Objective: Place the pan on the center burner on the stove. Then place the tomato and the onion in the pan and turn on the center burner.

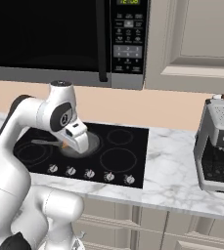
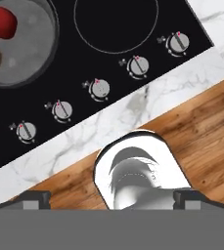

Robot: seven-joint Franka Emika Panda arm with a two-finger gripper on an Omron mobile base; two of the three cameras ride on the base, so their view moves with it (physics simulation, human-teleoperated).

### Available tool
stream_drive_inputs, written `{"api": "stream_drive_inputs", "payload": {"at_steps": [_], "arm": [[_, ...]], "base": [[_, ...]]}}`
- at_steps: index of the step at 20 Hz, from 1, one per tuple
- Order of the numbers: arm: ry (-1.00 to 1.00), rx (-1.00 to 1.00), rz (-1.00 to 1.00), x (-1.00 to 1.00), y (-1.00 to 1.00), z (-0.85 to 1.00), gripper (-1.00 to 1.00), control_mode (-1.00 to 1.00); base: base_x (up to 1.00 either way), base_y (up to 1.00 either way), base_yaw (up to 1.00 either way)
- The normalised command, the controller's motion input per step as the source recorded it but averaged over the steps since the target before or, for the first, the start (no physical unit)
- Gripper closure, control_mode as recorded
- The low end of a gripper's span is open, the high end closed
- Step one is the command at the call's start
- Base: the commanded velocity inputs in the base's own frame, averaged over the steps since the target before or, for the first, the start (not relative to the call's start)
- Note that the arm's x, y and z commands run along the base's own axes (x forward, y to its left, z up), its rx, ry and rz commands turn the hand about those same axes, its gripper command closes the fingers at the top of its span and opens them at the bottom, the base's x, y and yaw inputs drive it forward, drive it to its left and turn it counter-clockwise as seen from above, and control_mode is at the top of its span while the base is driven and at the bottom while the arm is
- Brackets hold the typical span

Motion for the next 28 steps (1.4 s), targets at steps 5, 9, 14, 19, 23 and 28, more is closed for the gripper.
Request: {"api": "stream_drive_inputs", "payload": {"at_steps": [5, 9, 14, 19, 23, 28], "arm": [[-0.05, -0.02, 0.00, -0.02, 0.00, -0.37, -1.00, -1.00], [-0.17, -0.08, 0.00, 0.00, 0.00, -0.24, -1.00, -1.00], [-0.10, -0.04, 0.00, 0.00, -0.04, -0.18, -1.00, -1.00], [-0.01, 0.00, 0.00, 0.03, -0.11, -0.13, -1.00, -1.00], [0.00, 0.00, 0.00, 0.02, -0.10, -0.11, -1.00, -1.00], [0.00, 0.00, 0.00, 0.08, -0.01, -0.17, -1.00, -1.00]], "base": [[0.00, 0.00, 0.00], [0.00, 0.00, 0.00], [0.00, 0.00, 0.00], [0.00, 0.00, 0.00], [0.00, 0.00, 0.00], [0.00, 0.00, 0.00]]}}
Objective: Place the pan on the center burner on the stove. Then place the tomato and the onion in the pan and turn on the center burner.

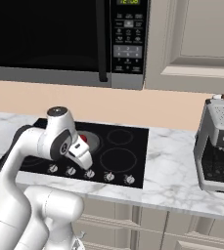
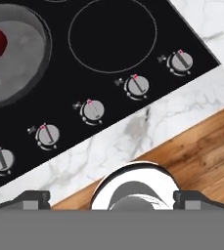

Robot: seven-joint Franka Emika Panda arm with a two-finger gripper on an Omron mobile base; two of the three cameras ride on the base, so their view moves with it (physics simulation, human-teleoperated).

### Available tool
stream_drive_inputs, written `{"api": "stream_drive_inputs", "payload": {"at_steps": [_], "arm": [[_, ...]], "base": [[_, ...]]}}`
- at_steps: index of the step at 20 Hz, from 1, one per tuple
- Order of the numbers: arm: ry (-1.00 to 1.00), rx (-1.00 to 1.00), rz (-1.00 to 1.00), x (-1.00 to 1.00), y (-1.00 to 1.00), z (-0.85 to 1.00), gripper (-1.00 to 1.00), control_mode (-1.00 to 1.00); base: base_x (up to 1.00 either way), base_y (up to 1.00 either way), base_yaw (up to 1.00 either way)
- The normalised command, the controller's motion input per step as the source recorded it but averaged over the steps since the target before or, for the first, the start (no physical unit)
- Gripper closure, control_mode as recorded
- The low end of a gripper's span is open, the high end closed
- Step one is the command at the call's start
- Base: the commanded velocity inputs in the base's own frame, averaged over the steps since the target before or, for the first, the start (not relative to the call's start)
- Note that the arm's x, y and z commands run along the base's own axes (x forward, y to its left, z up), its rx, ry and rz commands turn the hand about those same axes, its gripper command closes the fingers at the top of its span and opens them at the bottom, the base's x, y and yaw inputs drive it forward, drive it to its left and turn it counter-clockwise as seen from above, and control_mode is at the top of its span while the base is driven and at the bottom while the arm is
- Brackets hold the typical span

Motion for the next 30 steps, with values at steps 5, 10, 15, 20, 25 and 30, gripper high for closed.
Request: {"api": "stream_drive_inputs", "payload": {"at_steps": [5, 10, 15, 20, 25, 30], "arm": [[0.00, 0.00, 0.00, 0.11, 0.00, -0.20, -1.00, -1.00], [0.00, 0.00, 0.00, 0.17, 0.00, -0.22, -1.00, -1.00], [0.00, 0.00, 0.00, 0.18, 0.00, -0.23, -1.00, -1.00], [0.00, 0.00, 0.00, 0.13, -0.05, -0.23, -1.00, -1.00], [0.00, 0.00, 0.00, 0.06, -0.09, -0.23, -1.00, -1.00], [0.00, 0.00, 0.00, 0.11, -0.03, -0.22, -1.00, -1.00]], "base": [[0.00, 0.00, 0.00], [0.00, 0.00, 0.00], [0.00, 0.00, 0.00], [0.00, 0.00, 0.00], [0.00, 0.00, 0.00], [0.00, 0.00, 0.00]]}}
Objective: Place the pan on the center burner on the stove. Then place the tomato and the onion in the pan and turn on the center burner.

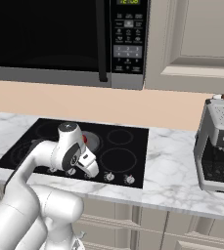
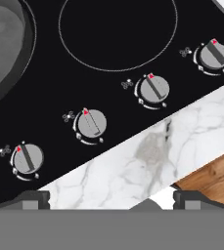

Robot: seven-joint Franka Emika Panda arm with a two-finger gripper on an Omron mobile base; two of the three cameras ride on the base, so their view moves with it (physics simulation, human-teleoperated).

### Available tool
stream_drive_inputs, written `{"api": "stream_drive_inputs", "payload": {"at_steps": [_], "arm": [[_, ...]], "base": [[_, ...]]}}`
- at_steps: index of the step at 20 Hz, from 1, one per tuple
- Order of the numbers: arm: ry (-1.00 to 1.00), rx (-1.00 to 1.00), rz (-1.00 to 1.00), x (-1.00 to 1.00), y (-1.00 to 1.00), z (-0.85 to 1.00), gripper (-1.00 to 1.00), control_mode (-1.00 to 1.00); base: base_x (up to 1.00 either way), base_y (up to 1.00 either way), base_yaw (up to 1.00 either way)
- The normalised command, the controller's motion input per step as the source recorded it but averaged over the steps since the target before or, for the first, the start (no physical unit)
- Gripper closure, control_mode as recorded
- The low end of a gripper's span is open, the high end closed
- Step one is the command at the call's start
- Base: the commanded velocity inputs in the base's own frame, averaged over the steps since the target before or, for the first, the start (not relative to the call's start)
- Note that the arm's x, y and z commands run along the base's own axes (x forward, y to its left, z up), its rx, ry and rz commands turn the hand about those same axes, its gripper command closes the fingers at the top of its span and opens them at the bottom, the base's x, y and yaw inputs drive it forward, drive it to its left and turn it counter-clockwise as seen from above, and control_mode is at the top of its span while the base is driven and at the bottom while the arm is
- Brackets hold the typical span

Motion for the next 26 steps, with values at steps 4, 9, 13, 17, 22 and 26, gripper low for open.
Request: {"api": "stream_drive_inputs", "payload": {"at_steps": [4, 9, 13, 17, 22, 26], "arm": [[0.00, 0.00, 0.00, 0.24, 0.00, -0.18, -1.00, -1.00], [0.00, 0.00, 0.00, 0.21, 0.00, -0.19, -1.00, -1.00], [0.00, 0.00, 0.00, 0.10, 0.00, -0.27, -1.00, -1.00], [0.01, 0.00, 0.00, 0.08, 0.00, -0.30, -1.00, -1.00], [0.01, 0.00, 0.00, 0.12, 0.00, -0.30, -1.00, -1.00], [0.01, 0.00, 0.00, 0.15, 0.00, -0.30, -1.00, -1.00]], "base": [[0.00, 0.00, 0.00], [0.00, 0.00, 0.00], [0.00, 0.00, 0.00], [0.00, 0.00, 0.00], [0.00, 0.00, 0.00], [0.00, 0.00, 0.00]]}}
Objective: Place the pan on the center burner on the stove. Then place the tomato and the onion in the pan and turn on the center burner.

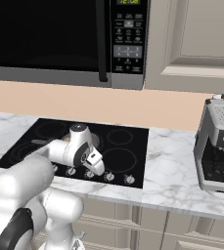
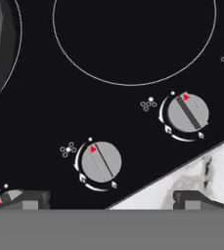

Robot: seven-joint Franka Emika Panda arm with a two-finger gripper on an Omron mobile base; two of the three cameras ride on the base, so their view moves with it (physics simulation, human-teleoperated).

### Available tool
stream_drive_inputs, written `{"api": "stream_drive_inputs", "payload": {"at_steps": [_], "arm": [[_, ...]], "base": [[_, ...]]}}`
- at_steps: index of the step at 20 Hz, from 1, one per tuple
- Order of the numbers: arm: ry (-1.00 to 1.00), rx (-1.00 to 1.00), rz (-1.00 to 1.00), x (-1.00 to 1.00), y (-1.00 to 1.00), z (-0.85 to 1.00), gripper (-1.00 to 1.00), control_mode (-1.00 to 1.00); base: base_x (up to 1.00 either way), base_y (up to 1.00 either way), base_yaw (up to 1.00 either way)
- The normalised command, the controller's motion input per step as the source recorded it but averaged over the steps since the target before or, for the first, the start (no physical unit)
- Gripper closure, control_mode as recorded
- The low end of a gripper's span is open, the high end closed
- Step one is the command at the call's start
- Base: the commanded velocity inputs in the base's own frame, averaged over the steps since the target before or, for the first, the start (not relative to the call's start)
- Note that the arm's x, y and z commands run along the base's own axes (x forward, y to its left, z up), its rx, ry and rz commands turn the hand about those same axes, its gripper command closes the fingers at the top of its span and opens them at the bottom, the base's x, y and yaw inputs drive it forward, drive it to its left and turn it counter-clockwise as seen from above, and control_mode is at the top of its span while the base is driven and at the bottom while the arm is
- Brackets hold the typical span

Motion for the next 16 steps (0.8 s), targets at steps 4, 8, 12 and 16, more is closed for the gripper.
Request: {"api": "stream_drive_inputs", "payload": {"at_steps": [4, 8, 12, 16], "arm": [[0.01, -0.02, 0.00, 0.12, 0.00, -0.30, -1.00, -1.00], [0.00, -0.02, 0.00, 0.09, 0.00, -0.27, -1.00, -1.00], [0.00, -0.01, 0.00, 0.03, 0.00, -0.22, -1.00, -1.00], [0.00, 0.00, 0.00, 0.00, 0.00, -0.17, -1.00, -1.00]], "base": [[0.00, 0.00, 0.00], [0.00, 0.00, 0.00], [0.00, 0.00, 0.00], [0.00, 0.00, 0.00]]}}
